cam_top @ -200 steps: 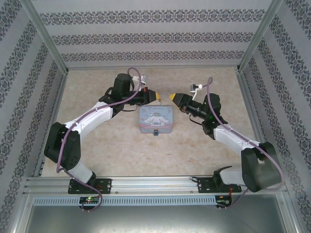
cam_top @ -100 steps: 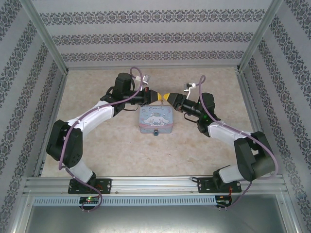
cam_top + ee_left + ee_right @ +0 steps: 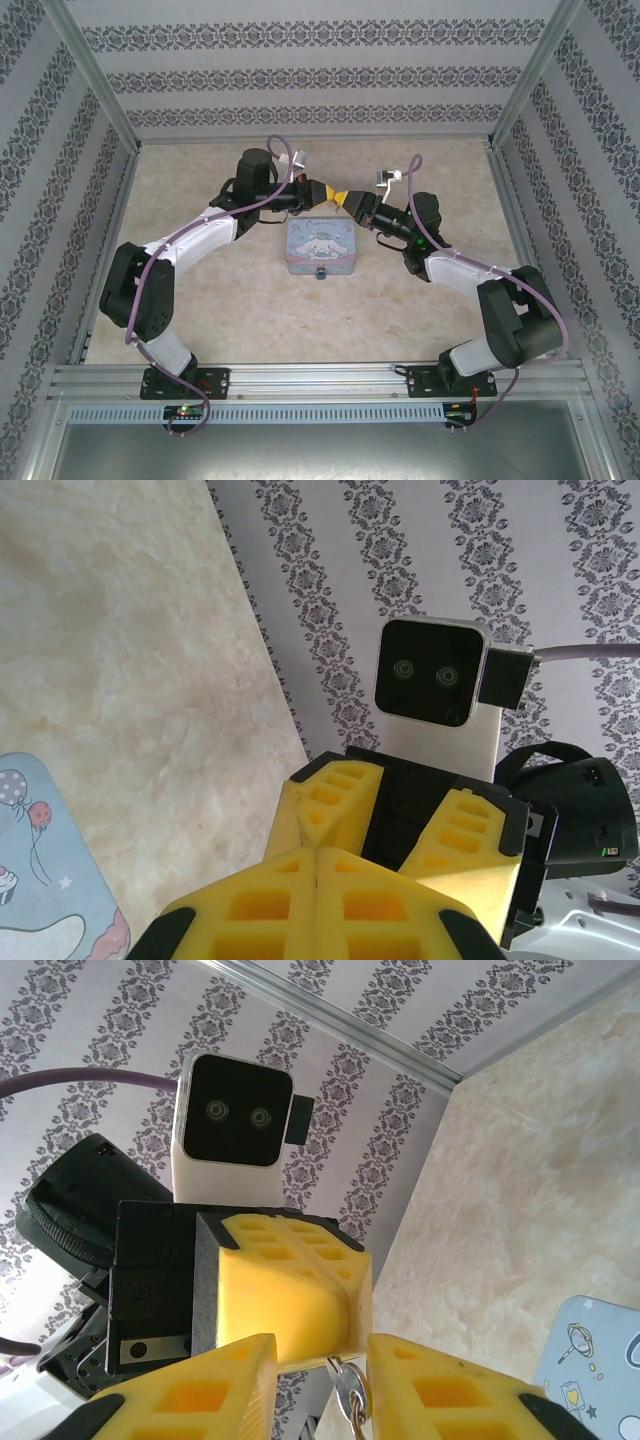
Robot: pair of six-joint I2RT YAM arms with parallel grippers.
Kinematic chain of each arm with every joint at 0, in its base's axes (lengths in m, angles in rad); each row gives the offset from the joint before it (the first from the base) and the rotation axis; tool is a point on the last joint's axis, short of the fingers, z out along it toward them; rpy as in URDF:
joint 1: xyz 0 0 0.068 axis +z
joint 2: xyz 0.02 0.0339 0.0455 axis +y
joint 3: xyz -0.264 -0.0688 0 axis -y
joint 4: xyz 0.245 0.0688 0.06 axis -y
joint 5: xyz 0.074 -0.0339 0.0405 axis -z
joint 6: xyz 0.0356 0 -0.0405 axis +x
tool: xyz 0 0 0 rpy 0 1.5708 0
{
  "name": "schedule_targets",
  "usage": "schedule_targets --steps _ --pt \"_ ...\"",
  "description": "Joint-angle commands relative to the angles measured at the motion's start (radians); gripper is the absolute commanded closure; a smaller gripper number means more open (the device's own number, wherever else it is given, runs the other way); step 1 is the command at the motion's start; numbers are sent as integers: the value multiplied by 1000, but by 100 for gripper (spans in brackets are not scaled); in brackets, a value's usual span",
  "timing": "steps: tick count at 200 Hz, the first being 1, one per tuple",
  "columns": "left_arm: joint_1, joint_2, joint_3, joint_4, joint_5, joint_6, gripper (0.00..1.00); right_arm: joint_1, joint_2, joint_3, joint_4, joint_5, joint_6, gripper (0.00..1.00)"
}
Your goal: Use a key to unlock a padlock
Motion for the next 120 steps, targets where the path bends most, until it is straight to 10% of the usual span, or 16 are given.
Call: schedule_targets --steps 1,120 --pt "10 14 -8 71 3 -30 100 10 12 -16 73 -7 8 69" --pt "11 17 -7 76 9 -31 100 6 60 -26 160 -23 65 79"
